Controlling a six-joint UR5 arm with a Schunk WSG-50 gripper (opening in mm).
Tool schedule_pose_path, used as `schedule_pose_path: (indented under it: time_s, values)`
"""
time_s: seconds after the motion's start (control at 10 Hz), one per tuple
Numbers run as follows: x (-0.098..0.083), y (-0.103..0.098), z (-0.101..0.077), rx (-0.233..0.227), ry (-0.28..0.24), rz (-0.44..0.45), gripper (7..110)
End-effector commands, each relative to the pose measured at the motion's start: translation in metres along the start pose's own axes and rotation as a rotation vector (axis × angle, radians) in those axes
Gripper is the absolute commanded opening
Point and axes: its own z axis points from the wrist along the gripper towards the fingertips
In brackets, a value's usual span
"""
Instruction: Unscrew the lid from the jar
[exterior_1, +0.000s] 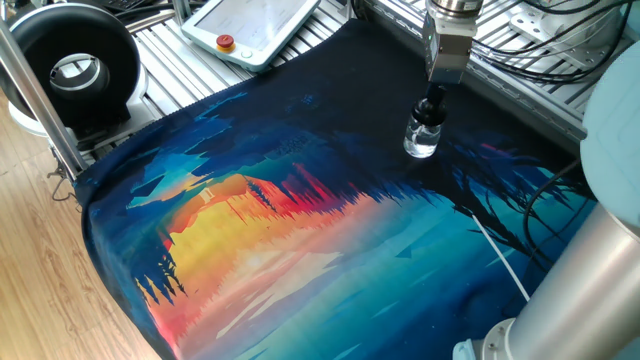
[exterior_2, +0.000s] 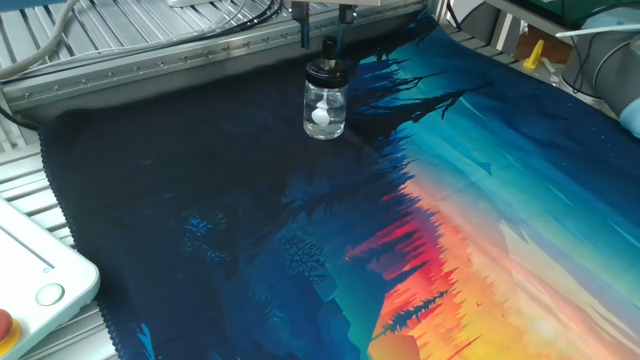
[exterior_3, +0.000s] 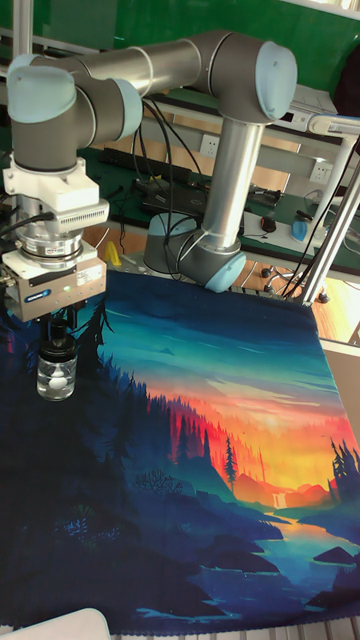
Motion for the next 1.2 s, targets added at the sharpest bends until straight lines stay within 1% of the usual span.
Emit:
schedule_pose_path:
  time_s: [0.0, 0.2, 0.3, 0.4, 0.5, 0.8, 1.1]
  values:
    - [-0.004, 0.009, 0.001, -0.035, -0.013, 0.051, 44]
    - [-0.001, 0.011, 0.003, -0.047, -0.007, 0.072, 44]
    - [0.001, 0.008, 0.005, -0.042, -0.001, 0.074, 44]
    - [0.006, 0.001, 0.005, -0.018, 0.014, 0.067, 44]
    - [0.010, -0.003, 0.004, -0.007, 0.024, 0.059, 44]
    - [0.010, -0.002, 0.006, -0.013, 0.021, 0.062, 44]
    - [0.006, 0.000, 0.009, -0.025, 0.010, 0.069, 44]
